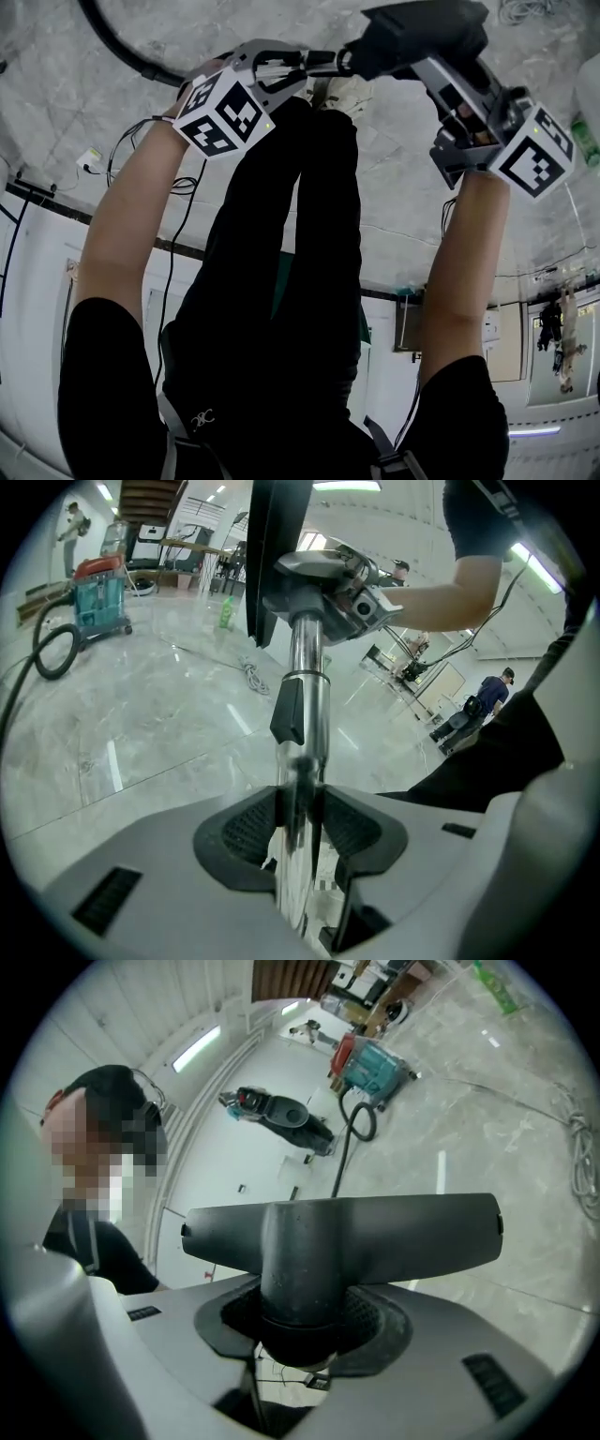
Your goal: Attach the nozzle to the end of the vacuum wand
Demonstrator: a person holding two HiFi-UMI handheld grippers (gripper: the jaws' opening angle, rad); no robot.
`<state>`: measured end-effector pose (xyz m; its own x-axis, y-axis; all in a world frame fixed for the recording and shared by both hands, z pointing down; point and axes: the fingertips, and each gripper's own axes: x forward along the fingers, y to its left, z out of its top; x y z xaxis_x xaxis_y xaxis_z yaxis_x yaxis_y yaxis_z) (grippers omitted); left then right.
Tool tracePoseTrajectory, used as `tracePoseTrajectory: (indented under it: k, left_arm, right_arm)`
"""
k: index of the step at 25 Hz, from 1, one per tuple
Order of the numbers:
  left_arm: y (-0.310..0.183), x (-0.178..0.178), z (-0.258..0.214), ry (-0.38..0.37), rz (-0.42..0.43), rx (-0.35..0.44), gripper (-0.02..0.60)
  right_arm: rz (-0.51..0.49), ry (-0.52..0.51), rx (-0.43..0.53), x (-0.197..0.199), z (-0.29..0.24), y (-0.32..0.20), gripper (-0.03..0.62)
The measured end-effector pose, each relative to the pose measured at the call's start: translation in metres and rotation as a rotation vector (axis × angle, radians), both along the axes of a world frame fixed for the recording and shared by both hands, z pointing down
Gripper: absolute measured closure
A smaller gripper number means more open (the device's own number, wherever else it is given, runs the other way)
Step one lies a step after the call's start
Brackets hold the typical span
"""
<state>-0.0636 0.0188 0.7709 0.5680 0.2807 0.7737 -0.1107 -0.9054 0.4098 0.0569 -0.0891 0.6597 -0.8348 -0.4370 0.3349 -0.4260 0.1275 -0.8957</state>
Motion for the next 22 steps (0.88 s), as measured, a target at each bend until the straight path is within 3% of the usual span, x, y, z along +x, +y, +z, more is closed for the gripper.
tracePoseTrajectory:
  k: [3, 7, 10, 15, 17, 19, 21, 22]
  left_arm:
    - [0.001, -0.001, -0.002, 0.011, -0.02, -0.01, 0.42]
    - [-0.002, 0.0, -0.001, 0.01, -0.055, -0.005, 0.42]
    - [-0.003, 0.0, 0.0, 0.003, -0.059, -0.014, 0.42]
    - [-0.006, 0.005, -0.009, 0.007, -0.052, -0.013, 0.42]
    - [-0.012, 0.007, -0.008, -0.024, -0.101, 0.002, 0.42]
    - [-0.016, 0.011, -0.005, -0.071, -0.151, 0.025, 0.42]
    - [-0.015, 0.014, -0.006, -0.071, -0.167, 0.028, 0.419]
    - [-0.014, 0.014, -0.01, -0.056, -0.167, 0.023, 0.419]
  right_arm:
    - [-0.033, -0.038, 0.002, -0.001, 0.001, 0.001, 0.419]
    - [0.108, -0.03, -0.05, 0.008, 0.008, 0.002, 0.419]
    - [0.166, -0.031, -0.033, 0.007, 0.009, 0.005, 0.419]
    - [0.049, -0.109, 0.042, 0.003, -0.006, 0.003, 0.419]
    - [0.108, -0.042, 0.019, 0.006, -0.003, -0.006, 0.419]
    - [0.245, 0.123, -0.08, 0.016, 0.009, -0.011, 0.421]
    - [0.352, 0.276, -0.168, 0.025, 0.014, -0.007, 0.425]
    - [0.367, 0.298, -0.177, 0.026, 0.012, -0.005, 0.425]
